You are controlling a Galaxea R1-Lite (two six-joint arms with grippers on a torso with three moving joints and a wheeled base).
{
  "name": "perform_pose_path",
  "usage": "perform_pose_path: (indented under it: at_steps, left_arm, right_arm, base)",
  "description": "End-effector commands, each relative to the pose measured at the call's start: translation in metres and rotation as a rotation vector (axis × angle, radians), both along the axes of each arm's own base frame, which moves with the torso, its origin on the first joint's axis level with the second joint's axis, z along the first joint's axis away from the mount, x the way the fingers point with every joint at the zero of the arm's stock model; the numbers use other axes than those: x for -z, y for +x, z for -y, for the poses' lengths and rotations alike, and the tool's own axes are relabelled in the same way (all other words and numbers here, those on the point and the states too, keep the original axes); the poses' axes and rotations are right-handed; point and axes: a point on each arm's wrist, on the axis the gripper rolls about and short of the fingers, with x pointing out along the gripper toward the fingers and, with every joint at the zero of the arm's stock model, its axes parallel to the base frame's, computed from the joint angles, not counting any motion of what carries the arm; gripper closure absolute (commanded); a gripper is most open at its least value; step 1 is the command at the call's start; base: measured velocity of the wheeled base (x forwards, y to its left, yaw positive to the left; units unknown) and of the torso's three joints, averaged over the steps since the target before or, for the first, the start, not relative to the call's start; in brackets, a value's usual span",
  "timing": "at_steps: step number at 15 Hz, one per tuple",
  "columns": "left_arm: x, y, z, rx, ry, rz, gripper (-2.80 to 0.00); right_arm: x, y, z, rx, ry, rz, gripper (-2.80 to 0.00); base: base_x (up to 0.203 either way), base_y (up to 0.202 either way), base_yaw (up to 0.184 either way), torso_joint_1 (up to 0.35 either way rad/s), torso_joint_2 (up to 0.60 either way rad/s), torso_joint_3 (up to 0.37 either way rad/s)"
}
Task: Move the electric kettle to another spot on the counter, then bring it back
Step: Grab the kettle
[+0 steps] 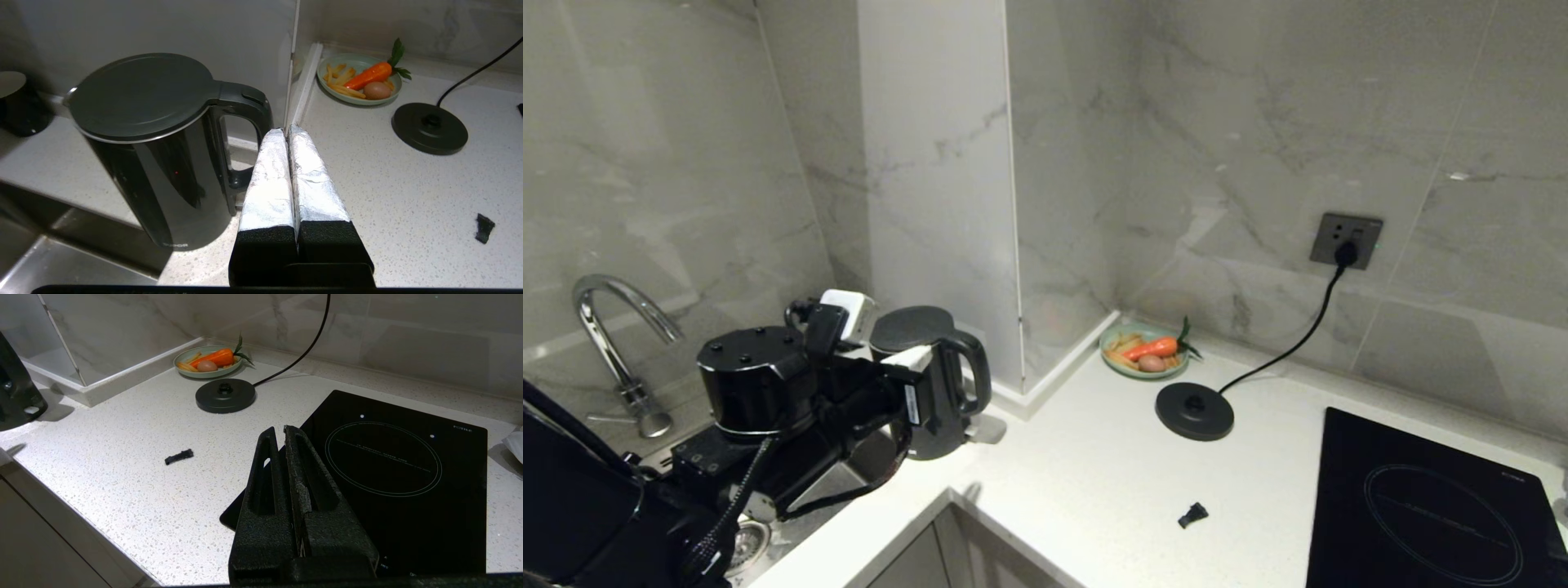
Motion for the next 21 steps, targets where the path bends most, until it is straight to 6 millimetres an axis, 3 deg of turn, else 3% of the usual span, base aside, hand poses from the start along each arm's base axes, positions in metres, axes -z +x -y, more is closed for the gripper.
perform_pose_path:
  at_steps: [1, 6, 7, 21]
  left_arm:
    - [0.025, 0.007, 0.005, 0.008, 0.022, -0.049, 0.0]
    - [0.052, 0.023, 0.016, 0.039, 0.029, -0.07, 0.0]
    - [0.057, 0.026, 0.019, 0.044, 0.032, -0.077, -2.8]
    - [0.105, 0.071, 0.046, 0.049, 0.014, -0.029, -2.8]
  right_arm:
    - [0.0, 0.0, 0.0, 0.0, 0.0, 0.0, 0.0]
    - [0.0, 0.0, 0.0, 0.0, 0.0, 0.0, 0.0]
    - [0.0, 0.0, 0.0, 0.0, 0.0, 0.0, 0.0]
    - [0.0, 0.0, 0.0, 0.0, 0.0, 0.0, 0.0]
  base:
    - [0.0, 0.0, 0.0, 0.0, 0.0, 0.0]
    - [0.0, 0.0, 0.0, 0.0, 0.0, 0.0]
    - [0.0, 0.0, 0.0, 0.0, 0.0, 0.0]
    - [0.0, 0.0, 0.0, 0.0, 0.0, 0.0]
